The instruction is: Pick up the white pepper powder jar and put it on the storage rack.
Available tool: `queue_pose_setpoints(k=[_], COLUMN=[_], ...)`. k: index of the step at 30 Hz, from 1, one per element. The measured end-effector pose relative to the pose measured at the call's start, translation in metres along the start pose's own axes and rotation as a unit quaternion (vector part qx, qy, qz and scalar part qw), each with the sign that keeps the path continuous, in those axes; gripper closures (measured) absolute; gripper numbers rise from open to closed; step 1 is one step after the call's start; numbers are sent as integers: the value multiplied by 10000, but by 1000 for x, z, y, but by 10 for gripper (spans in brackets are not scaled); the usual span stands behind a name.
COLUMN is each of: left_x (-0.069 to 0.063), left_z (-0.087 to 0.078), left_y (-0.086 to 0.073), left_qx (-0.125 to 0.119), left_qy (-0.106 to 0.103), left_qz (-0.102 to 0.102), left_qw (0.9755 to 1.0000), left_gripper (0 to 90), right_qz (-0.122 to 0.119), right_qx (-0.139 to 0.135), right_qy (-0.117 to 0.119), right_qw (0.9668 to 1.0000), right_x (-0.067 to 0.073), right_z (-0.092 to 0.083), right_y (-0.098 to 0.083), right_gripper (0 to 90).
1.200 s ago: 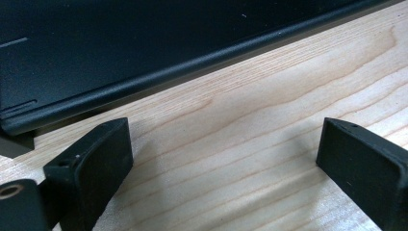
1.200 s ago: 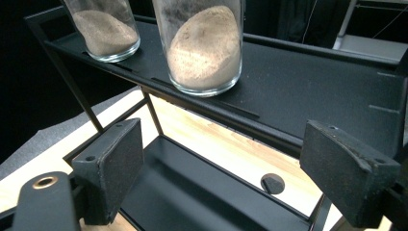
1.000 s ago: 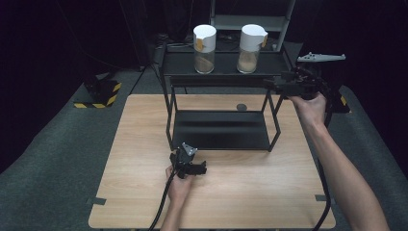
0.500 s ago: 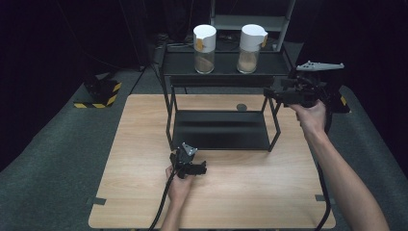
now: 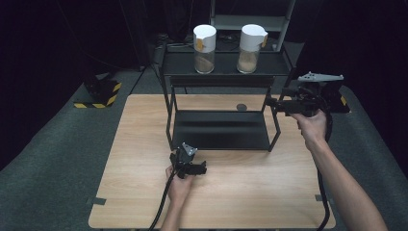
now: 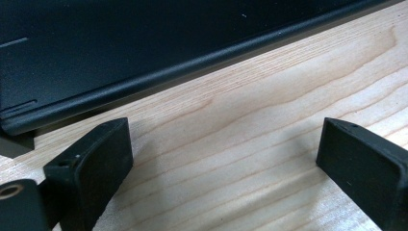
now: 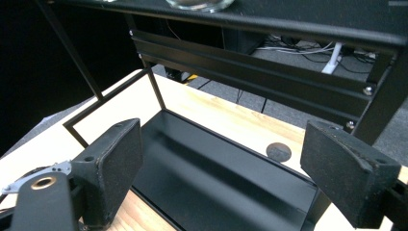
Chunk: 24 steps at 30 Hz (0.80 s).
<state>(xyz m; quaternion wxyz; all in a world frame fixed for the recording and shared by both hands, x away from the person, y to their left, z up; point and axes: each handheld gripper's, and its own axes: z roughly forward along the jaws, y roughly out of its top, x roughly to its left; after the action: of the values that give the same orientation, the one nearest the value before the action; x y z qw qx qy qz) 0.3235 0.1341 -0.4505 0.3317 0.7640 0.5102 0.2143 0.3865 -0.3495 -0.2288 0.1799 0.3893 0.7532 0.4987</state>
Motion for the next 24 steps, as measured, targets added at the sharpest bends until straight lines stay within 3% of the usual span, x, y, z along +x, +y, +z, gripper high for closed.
queue_pose_setpoints(k=[24], left_x=[0], left_z=[0], left_y=[0], left_qx=[-2], left_qy=[1], left_qz=[-5], left_qw=[10000], left_gripper=[54], right_qz=[294], right_qx=[146], right_qy=[38], right_qw=[9995], right_x=[-13], right_z=[8], right_y=[-35], right_gripper=[143])
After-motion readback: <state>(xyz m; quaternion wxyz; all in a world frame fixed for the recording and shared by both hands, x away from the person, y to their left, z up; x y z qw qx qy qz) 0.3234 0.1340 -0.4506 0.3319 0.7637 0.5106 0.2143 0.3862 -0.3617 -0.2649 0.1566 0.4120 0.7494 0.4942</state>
